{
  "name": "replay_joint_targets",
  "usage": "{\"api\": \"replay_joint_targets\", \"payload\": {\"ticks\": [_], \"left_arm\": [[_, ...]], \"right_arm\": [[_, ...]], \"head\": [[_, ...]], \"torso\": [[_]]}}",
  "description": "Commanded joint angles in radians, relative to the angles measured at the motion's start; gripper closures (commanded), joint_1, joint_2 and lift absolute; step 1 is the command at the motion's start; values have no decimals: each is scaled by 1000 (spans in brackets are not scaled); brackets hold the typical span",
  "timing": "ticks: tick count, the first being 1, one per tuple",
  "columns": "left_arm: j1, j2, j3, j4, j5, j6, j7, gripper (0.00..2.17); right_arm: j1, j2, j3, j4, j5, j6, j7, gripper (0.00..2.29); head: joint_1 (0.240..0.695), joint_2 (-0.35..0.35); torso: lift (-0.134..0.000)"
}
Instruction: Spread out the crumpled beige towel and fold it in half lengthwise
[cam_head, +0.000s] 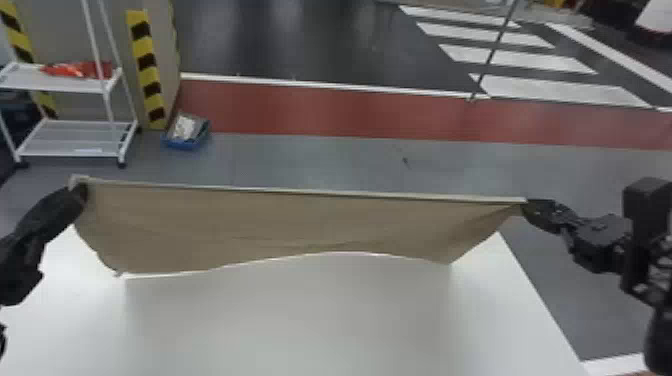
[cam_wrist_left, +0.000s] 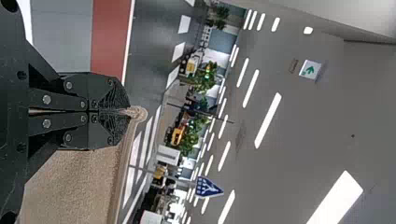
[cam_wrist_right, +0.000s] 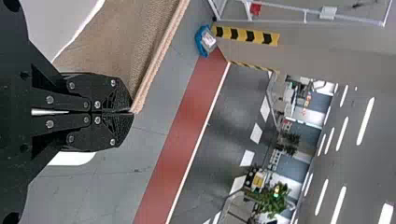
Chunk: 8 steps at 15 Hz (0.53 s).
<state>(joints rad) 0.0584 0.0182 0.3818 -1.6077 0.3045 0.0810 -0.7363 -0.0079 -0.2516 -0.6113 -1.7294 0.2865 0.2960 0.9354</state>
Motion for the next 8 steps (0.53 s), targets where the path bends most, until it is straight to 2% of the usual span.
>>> {"api": "replay_joint_targets", "payload": {"ticks": [1, 4, 5, 8], "left_arm": [[81, 0, 12, 26, 2, -125, -6, 1717], [86, 2, 11, 57, -10, -155, -9, 1717], [74, 2, 8, 61, -15, -152, -6, 1717], [-17, 2, -14, 100, -87, -131, 11, 1717]], "right_arm": [[138, 25, -35, -38, -20, -143, 22, 1193], [200, 28, -35, -22, -20, -226, 39, 1193], [190, 28, -33, -16, -18, -223, 39, 1193], [86, 25, -8, 31, 20, -162, 33, 1193]], "head": [[695, -202], [695, -184], [695, -180], [695, -177]], "torso": [[0], [0], [0], [0]]}}
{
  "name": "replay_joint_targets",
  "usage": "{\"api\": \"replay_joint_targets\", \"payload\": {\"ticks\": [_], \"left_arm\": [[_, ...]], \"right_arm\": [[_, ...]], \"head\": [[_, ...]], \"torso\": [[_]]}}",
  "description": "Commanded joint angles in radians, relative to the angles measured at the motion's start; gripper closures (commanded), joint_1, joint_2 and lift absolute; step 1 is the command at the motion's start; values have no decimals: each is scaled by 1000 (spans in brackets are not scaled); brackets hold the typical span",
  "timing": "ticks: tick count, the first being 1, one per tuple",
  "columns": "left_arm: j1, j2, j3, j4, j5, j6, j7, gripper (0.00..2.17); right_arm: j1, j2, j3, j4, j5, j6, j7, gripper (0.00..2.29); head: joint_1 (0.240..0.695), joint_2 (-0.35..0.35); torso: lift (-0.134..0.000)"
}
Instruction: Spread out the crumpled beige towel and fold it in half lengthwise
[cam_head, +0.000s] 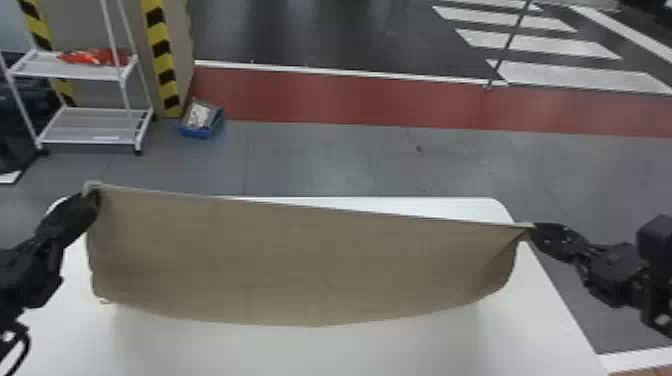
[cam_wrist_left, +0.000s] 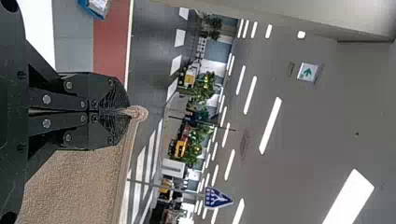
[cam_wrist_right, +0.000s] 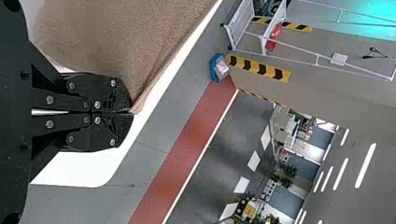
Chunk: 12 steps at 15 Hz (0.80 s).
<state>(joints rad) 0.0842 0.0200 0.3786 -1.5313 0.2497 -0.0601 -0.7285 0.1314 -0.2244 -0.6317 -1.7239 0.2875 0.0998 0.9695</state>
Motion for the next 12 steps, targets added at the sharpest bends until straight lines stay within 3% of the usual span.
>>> {"api": "replay_joint_targets", "payload": {"ticks": [1, 6, 7, 10, 12], "left_arm": [[-93, 0, -26, 62, -63, 23, 12, 1717], [-359, -2, -76, 238, -190, 78, 64, 1717], [-402, -5, -81, 270, -205, 78, 64, 1717], [-412, -8, -75, 272, -194, 115, 61, 1717], [-334, -2, -58, 207, -168, 112, 49, 1717]], "right_arm": [[-118, -6, 21, 64, 39, 65, -6, 1193], [-401, -38, 89, 231, 142, 188, -57, 1193], [-444, -49, 96, 259, 142, 206, -78, 1193], [-480, -65, 79, 274, 137, 225, -91, 1193], [-394, -73, 70, 225, 117, 219, -81, 1193]], "head": [[695, -177], [695, -192], [650, -197], [592, -211], [580, -221]], "torso": [[0], [0], [0], [0], [0]]}}
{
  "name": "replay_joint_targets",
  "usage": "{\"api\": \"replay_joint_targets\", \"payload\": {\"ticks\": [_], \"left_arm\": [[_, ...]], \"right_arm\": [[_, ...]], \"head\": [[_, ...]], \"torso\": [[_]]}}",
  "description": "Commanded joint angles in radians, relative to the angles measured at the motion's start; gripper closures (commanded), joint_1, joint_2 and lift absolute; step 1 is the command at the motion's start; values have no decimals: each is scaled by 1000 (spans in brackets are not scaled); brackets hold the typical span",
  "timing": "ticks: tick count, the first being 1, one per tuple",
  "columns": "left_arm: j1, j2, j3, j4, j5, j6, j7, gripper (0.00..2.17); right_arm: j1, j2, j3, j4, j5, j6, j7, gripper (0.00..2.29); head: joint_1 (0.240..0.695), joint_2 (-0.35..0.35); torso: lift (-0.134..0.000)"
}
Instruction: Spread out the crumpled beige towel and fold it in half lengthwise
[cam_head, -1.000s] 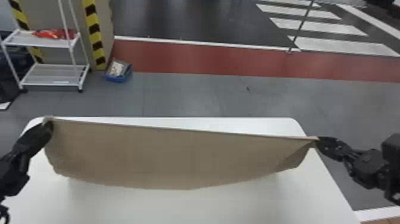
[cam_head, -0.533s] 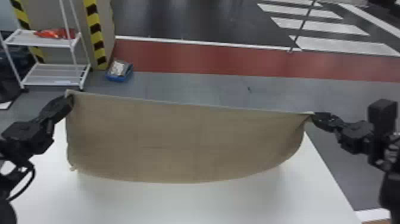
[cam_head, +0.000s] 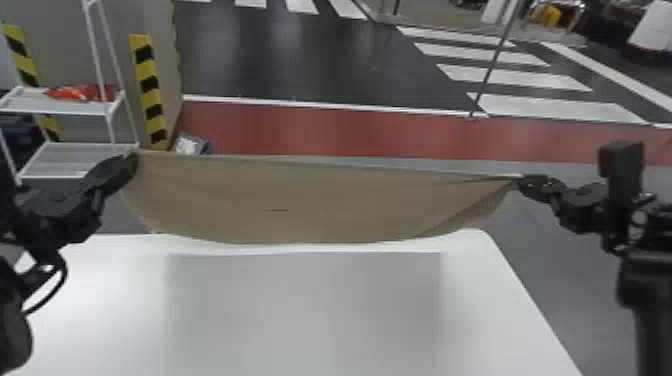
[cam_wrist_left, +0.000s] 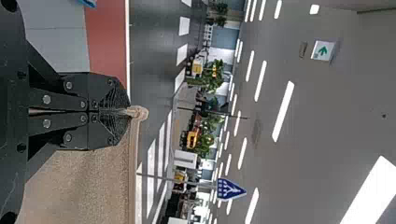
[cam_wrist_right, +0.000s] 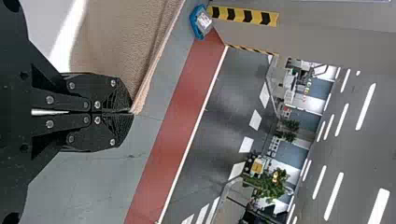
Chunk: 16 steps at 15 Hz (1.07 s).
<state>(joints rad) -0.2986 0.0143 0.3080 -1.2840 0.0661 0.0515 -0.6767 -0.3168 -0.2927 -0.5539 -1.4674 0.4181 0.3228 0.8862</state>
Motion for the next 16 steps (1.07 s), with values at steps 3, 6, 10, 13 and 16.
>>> {"api": "replay_joint_targets", "payload": {"ticks": [3, 6, 10, 13, 16], "left_arm": [[174, 12, 23, -46, 6, -144, -6, 1717], [279, 23, 30, -3, -12, -325, -17, 1717], [414, 49, 36, 60, -19, -580, -43, 1717], [434, 67, 54, 155, -19, -696, -58, 1717], [432, 82, 53, 209, -61, -752, -49, 1717]], "right_arm": [[252, 1, -17, -96, -19, -155, 7, 1193], [398, 21, -29, -129, -25, -277, 5, 1193], [553, 21, -37, -143, -24, -394, 16, 1193], [601, 20, -70, -139, -24, -471, 71, 1193], [610, 15, -70, -129, -10, -480, 86, 1193]], "head": [[624, -222], [695, -213], [695, -208], [695, -215], [695, -215]], "torso": [[0], [0], [0], [0], [0]]}}
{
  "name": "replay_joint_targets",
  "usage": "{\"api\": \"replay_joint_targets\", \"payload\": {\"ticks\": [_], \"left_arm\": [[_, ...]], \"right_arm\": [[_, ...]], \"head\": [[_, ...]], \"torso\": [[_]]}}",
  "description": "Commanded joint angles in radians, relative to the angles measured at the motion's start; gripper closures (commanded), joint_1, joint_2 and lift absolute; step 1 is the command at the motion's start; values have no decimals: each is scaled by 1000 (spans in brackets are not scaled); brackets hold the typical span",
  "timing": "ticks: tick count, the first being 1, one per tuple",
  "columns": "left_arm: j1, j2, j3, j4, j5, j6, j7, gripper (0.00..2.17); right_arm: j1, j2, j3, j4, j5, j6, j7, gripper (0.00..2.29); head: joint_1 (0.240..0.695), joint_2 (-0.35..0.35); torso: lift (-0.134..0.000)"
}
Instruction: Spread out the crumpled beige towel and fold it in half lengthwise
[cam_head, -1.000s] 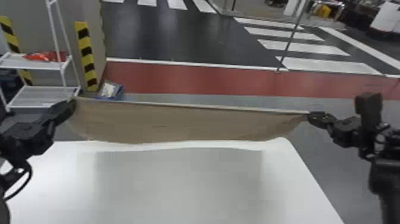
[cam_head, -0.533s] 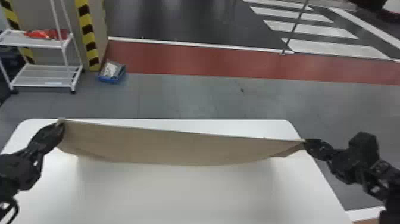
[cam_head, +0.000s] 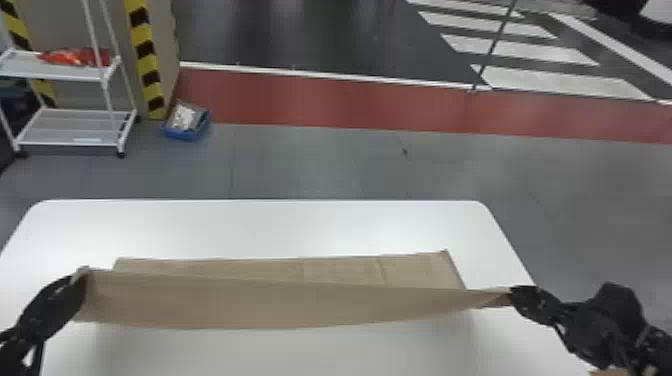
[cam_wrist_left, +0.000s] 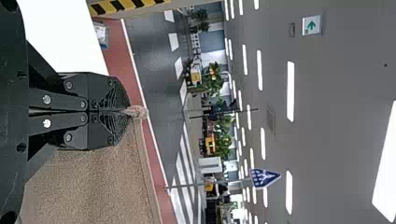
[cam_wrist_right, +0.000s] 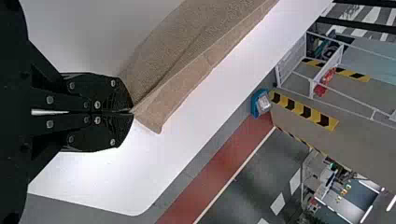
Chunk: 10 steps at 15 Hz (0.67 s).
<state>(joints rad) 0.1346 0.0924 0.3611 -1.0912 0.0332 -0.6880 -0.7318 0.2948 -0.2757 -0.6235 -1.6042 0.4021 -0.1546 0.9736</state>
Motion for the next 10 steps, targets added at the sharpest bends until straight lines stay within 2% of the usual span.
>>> {"api": "replay_joint_targets", "payload": {"ticks": [1, 2, 4, 5, 7, 10], "left_arm": [[-15, 4, -2, 16, -53, -9, 8, 1717], [-33, 4, -5, 16, -75, 22, 8, 1717], [-102, 3, -11, 20, -144, 224, 9, 1717], [-135, 3, -19, 42, -159, 267, 11, 1717], [-233, 3, -22, 145, -231, 285, 17, 1717], [-311, 12, -37, 234, -253, 285, 58, 1717]], "right_arm": [[-31, -5, 2, 27, 12, 7, -4, 1193], [-68, -8, 8, 52, 29, 25, -4, 1193], [-164, -14, 45, 129, 101, 47, -3, 1193], [-201, -17, 64, 158, 126, 65, -6, 1197], [-281, -20, 116, 219, 170, 99, -13, 1193], [-381, -20, 151, 296, 201, 148, -16, 1193]], "head": [[695, -214], [695, -217], [695, -226], [695, -227], [695, -219], [695, -200]], "torso": [[0], [0], [0], [0], [0], [0]]}}
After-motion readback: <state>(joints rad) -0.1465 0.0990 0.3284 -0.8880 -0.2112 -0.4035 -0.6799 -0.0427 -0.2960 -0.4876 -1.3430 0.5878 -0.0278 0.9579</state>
